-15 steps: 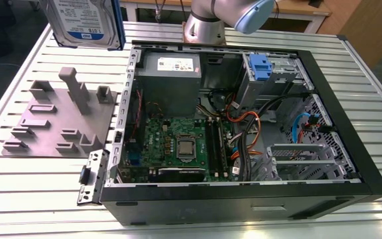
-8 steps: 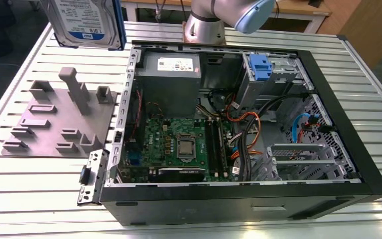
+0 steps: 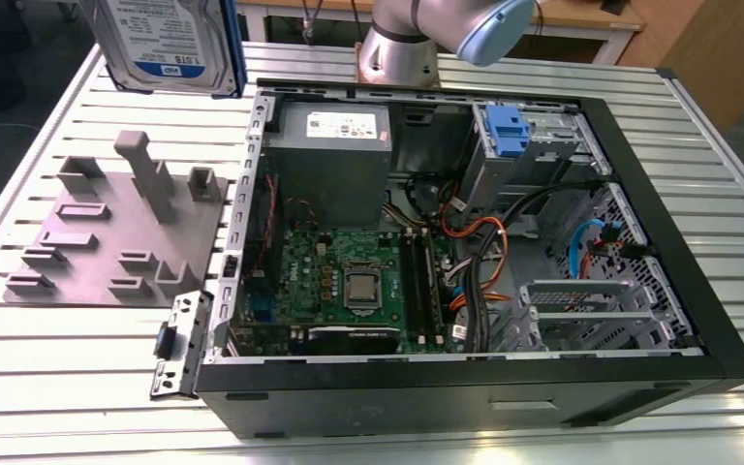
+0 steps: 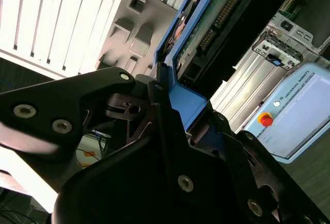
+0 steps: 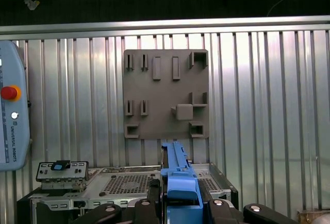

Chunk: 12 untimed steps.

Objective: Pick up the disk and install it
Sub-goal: 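Pick up the disk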

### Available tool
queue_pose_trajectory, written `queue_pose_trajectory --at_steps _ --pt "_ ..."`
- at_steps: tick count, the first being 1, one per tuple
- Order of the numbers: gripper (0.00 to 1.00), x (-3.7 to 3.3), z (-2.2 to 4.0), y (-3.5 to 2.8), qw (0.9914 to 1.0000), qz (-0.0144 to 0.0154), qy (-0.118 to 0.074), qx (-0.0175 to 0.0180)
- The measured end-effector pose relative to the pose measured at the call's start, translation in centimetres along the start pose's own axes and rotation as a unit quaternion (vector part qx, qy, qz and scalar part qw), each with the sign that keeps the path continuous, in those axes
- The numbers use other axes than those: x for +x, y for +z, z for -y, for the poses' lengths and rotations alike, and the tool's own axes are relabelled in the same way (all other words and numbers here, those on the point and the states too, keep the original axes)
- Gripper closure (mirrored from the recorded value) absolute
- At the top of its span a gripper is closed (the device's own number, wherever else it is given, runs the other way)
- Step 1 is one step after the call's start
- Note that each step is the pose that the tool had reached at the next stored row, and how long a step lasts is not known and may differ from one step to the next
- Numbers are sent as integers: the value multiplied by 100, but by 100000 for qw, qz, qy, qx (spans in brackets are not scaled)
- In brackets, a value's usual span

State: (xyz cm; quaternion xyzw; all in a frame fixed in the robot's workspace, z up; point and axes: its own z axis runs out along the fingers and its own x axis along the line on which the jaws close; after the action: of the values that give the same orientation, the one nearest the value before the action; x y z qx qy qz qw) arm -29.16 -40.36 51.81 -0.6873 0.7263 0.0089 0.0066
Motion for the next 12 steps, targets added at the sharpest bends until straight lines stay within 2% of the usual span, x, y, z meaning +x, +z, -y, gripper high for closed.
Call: queue_pose_trajectory --at_steps 12 --pt "64 0 7 0 100000 1 0 1"
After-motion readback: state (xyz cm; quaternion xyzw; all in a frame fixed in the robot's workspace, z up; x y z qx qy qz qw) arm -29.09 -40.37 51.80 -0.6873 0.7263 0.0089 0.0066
